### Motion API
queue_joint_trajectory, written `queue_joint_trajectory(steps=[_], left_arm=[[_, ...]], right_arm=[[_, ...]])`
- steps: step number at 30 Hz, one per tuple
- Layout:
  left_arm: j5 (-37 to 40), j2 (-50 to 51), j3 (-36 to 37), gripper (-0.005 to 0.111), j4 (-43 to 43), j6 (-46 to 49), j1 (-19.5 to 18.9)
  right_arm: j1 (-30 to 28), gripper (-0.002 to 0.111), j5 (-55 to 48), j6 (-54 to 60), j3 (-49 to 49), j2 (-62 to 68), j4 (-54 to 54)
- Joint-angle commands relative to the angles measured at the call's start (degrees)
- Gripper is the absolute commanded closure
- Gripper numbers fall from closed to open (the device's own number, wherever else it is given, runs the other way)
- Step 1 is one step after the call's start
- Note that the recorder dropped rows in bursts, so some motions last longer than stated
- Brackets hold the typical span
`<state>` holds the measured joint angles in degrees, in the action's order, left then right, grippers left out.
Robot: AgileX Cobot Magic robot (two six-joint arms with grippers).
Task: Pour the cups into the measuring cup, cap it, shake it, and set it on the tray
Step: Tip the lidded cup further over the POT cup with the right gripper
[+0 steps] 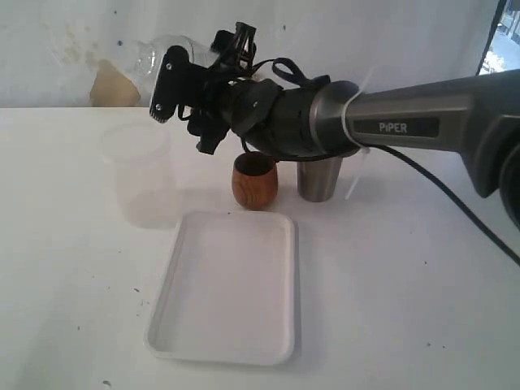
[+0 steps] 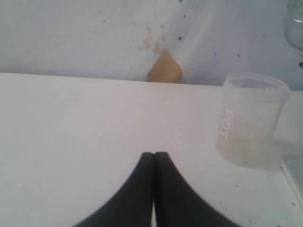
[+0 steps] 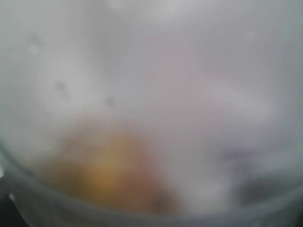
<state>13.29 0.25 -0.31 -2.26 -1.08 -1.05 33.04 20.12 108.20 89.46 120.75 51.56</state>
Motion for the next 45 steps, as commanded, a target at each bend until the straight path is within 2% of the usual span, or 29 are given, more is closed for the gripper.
queue_joint_trajectory(steps=[1, 11, 14, 45], left_arm=[[0.1, -0.2, 0.3, 0.107, 0.1, 0.0, 0.0], [0.1, -0.2, 0.3, 0.107, 0.1, 0.0, 0.0], [0.1, -0.2, 0.3, 0.107, 0.1, 0.0, 0.0], [0.1, -0.2, 0.3, 0.107, 0.1, 0.0, 0.0]], right_arm=[[0.1, 0.108, 6.3, 4.1, 0.7, -1.3, -0.1], [-0.1, 0.108, 7.6, 10.6, 0.7, -1.1, -0.1], [-0.1, 0.108, 11.2, 13.9, 0.7, 0.2, -0.2], [-0.1, 0.108, 16.4, 13.9, 0.7, 1.7, -13.1]])
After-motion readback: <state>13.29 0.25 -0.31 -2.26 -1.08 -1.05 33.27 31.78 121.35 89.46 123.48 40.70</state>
